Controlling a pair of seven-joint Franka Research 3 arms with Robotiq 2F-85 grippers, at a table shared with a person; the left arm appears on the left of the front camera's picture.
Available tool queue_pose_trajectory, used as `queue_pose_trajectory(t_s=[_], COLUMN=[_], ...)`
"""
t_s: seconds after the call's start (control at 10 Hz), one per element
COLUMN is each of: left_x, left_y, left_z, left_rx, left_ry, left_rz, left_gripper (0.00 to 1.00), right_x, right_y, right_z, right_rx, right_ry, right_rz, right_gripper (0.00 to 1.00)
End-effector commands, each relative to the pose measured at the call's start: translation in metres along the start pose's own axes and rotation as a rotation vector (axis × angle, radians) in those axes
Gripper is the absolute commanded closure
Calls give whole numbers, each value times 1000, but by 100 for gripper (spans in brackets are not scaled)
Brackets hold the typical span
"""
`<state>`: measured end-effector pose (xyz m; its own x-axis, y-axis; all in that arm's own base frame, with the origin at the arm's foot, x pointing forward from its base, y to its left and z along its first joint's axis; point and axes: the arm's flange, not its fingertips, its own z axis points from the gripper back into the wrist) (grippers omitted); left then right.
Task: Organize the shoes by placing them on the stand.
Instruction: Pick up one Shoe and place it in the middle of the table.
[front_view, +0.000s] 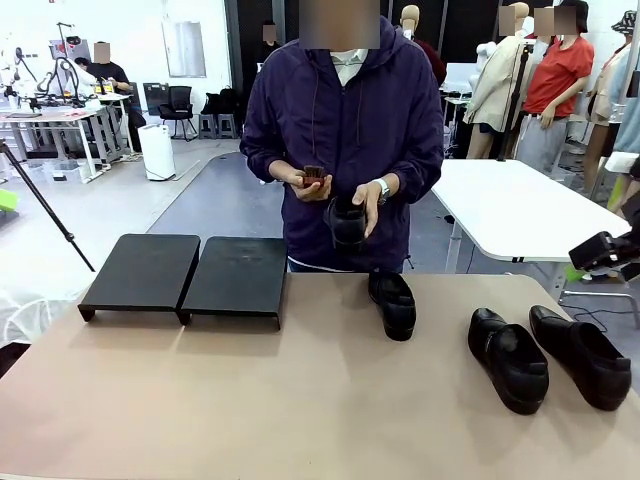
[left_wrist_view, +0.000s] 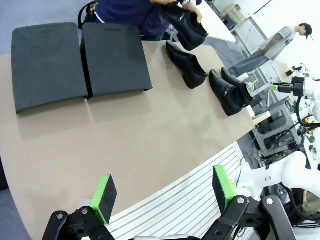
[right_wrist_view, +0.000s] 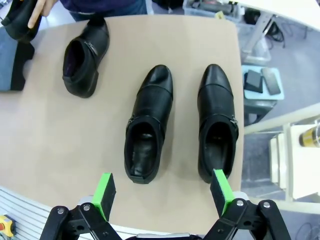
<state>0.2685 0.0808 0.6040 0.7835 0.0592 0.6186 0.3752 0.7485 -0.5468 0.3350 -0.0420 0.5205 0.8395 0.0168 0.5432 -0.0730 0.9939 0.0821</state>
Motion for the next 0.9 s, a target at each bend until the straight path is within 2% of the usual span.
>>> queue_pose_trajectory(t_s=[0.0,0.4,0.8], left_x=[2,2,2], left_y=[-1,-1,-1], left_z=[0,0,0], left_rx=[-19,-19,-19], left_ry=[-6,-6,-6], left_rz=[-8,-8,-8], left_gripper=[0,0,0], right_x=[3,20,20], right_y=[1,-6,-8], right_z=[-13,-77,-137], right_rx=[4,0,23], right_ry=[50,169,253], right_rz=[-11,-50,-87], right_gripper=[0,0,0])
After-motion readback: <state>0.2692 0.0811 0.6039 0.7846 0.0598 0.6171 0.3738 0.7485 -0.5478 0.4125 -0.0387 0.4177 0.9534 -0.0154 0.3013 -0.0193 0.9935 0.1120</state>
